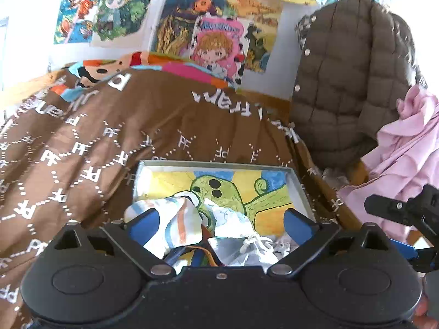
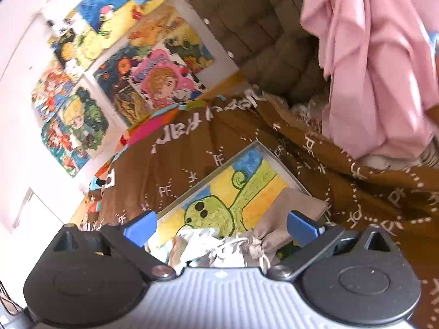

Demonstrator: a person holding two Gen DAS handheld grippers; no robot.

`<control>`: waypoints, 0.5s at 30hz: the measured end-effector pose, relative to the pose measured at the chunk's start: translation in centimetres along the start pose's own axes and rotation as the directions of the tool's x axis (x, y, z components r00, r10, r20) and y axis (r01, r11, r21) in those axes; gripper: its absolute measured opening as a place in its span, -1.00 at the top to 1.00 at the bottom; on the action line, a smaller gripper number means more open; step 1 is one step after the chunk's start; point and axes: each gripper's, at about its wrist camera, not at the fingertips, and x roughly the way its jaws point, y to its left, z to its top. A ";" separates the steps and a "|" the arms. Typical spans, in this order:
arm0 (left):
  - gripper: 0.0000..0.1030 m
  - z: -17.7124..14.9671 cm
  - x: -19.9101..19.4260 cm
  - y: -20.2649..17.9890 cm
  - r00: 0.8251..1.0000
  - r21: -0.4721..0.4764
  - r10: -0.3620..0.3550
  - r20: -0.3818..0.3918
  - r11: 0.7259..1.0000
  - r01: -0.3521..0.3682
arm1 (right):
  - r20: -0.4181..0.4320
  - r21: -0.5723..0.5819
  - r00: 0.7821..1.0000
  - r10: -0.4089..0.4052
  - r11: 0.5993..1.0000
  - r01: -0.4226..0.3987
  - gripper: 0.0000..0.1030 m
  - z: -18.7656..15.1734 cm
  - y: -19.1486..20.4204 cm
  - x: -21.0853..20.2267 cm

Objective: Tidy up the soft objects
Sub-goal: 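Open left tool over the tray while right tool releases the beige cloth there, then move both tools back toward the white muslin cloth and white plastic bag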

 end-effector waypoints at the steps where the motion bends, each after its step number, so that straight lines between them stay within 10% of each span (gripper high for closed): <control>1: -0.90 -0.1 -1.2 0.1 1.000 -0.004 -0.003 0.007 1.000 0.003 | 0.003 -0.018 1.000 -0.007 1.000 0.008 -1.00 -0.3 0.5 -0.9; 15: -0.98 -6.4 -13.1 2.0 0.999 0.046 -0.012 0.048 0.999 0.010 | 0.012 -0.314 0.992 -0.129 0.941 0.127 -1.00 -9.9 6.1 -10.7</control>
